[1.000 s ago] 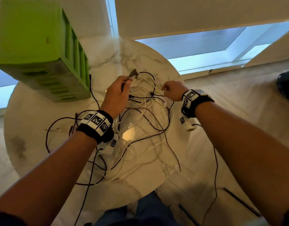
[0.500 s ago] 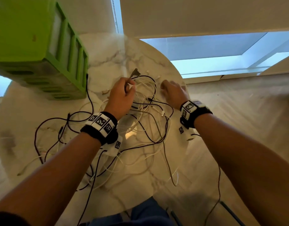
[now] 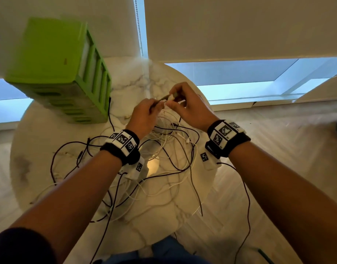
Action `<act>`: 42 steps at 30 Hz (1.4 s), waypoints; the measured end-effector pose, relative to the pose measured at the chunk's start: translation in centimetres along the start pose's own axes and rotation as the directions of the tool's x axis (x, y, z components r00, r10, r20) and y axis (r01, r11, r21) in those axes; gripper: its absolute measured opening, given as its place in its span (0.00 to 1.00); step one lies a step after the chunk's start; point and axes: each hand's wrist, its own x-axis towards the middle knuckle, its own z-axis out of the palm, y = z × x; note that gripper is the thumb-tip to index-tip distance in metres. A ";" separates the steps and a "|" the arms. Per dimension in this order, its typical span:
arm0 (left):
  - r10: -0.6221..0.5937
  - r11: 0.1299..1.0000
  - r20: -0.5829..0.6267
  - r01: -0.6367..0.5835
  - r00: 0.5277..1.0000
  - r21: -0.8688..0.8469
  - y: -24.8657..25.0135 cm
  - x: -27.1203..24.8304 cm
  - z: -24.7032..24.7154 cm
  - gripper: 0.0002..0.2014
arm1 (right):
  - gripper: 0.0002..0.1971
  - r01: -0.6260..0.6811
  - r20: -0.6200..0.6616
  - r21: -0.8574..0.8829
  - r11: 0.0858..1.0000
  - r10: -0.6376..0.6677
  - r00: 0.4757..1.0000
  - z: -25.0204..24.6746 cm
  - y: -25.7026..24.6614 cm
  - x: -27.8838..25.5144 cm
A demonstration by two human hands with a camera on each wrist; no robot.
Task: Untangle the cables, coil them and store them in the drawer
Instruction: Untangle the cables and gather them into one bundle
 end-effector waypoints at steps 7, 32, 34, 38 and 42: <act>-0.067 0.987 0.131 0.085 0.989 -0.134 -0.2 -1.1 -0.6 0.13 | 0.12 -0.023 -0.103 0.129 0.991 0.037 0.994 3.1 -0.5 -0.8; -0.318 0.781 0.075 0.306 0.945 -0.545 0.1 0.0 -5.0 0.17 | 0.16 0.159 0.474 -0.261 0.952 -0.017 0.880 7.8 3.1 1.1; -0.288 0.715 0.100 0.283 0.953 -0.640 0.5 -0.2 -5.0 0.18 | 0.16 0.187 0.498 -0.284 0.940 -0.022 0.867 7.5 4.3 0.9; -0.282 0.667 0.006 0.200 0.960 -0.718 0.6 -0.4 -6.1 0.18 | 0.16 0.165 0.482 -0.298 0.940 -0.001 0.876 6.5 6.1 1.2; -0.306 0.722 -0.095 0.166 0.947 -0.671 0.9 -0.4 -8.0 0.16 | 0.18 0.116 0.430 -0.403 0.908 0.076 0.900 5.6 8.2 1.2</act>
